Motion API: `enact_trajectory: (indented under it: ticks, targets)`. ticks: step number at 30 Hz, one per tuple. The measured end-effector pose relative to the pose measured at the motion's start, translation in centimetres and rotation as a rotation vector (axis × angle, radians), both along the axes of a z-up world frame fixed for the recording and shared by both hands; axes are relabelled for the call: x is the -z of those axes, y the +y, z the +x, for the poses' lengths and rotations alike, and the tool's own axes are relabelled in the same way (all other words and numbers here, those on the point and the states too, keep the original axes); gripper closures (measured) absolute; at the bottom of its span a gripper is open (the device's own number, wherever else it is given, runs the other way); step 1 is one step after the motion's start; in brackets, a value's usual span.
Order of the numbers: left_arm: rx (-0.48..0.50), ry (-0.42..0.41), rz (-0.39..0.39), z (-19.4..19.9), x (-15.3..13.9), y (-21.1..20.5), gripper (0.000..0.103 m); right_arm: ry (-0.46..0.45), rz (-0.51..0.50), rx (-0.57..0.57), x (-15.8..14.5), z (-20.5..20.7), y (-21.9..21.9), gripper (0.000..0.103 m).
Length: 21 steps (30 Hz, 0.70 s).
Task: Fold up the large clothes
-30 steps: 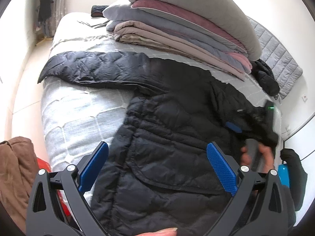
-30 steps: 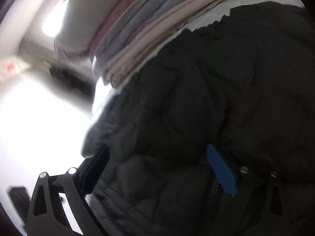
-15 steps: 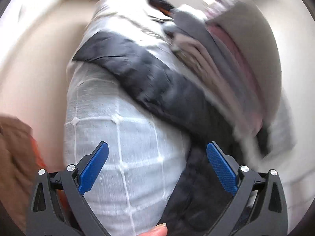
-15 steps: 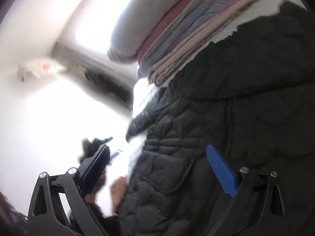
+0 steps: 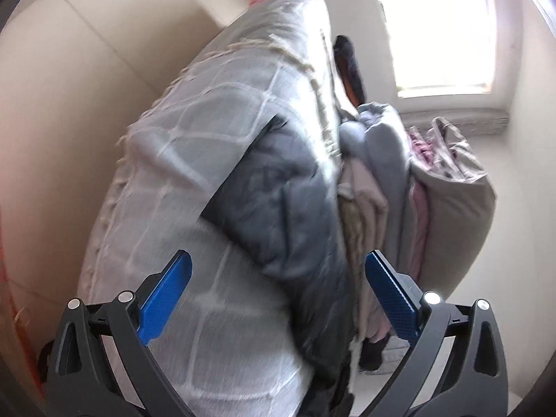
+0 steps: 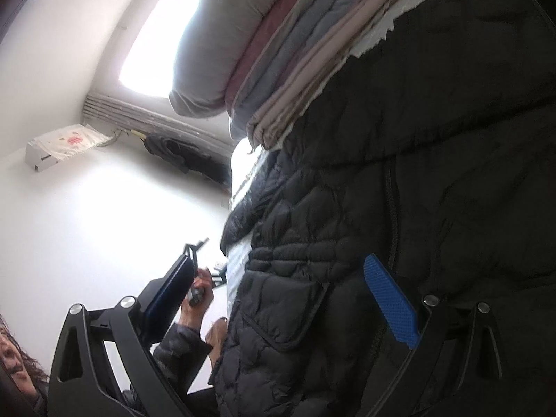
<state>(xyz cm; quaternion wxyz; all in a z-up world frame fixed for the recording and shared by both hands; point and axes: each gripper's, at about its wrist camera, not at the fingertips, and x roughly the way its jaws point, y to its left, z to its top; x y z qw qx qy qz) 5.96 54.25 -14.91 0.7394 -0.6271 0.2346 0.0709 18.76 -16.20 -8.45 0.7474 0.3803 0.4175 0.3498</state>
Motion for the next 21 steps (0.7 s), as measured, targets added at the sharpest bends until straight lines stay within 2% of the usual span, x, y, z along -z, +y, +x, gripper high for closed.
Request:
enact_trajectory:
  ticks: [3, 6, 8, 9, 10, 11, 13, 15, 16, 18, 21]
  targets:
    - [-0.009, -0.01, -0.002, 0.8, 0.1, 0.2, 0.006, 0.009, -0.019, -0.014, 0.4, 0.2, 0.3, 0.008]
    - [-0.017, 0.014, -0.049, 1.3, 1.3, 0.5, 0.007, 0.011, -0.031, -0.015, 0.6, 0.4, 0.4, 0.008]
    - [-0.072, 0.01, -0.044, 0.8, 1.4, 0.7, 0.008, 0.012, -0.032, -0.013, 0.7, 0.3, 0.3, 0.008]
    - [-0.094, 0.006, -0.035, 0.5, 1.3, 0.8, 0.017, 0.012, -0.032, -0.012, 0.8, 0.2, 0.3, 0.008]
    - [-0.111, -0.002, -0.025, 0.2, 1.1, 1.0, 0.035, 0.011, -0.032, -0.012, 0.8, 0.2, 0.3, 0.008]
    - [-0.108, -0.004, -0.024, 0.2, 1.0, 1.2, 0.043, 0.01, -0.032, -0.013, 0.8, 0.2, 0.3, 0.008]
    - [-0.095, 0.003, -0.013, 0.5, 0.9, 1.3, 0.074, 0.009, -0.033, -0.014, 0.8, 0.1, 0.3, 0.008]
    - [-0.068, 0.023, -0.015, 1.0, 1.3, 1.2, 0.09, 0.01, -0.034, -0.011, 0.7, 0.1, 0.2, 0.008]
    - [-0.07, 0.029, -0.009, 1.2, 1.3, 1.0, 0.095, 0.01, -0.033, -0.009, 0.8, 0.1, 0.1, 0.008]
    - [-0.076, 0.028, 0.02, 1.2, 0.7, 0.8, 0.098, 0.01, -0.031, -0.007, 0.6, 0.1, -0.1, 0.008]
    - [-0.087, -0.032, 0.082, 1.0, -1.7, 0.3, 0.099, 0.006, -0.025, -0.007, 0.5, 0.1, -0.3, 0.008]
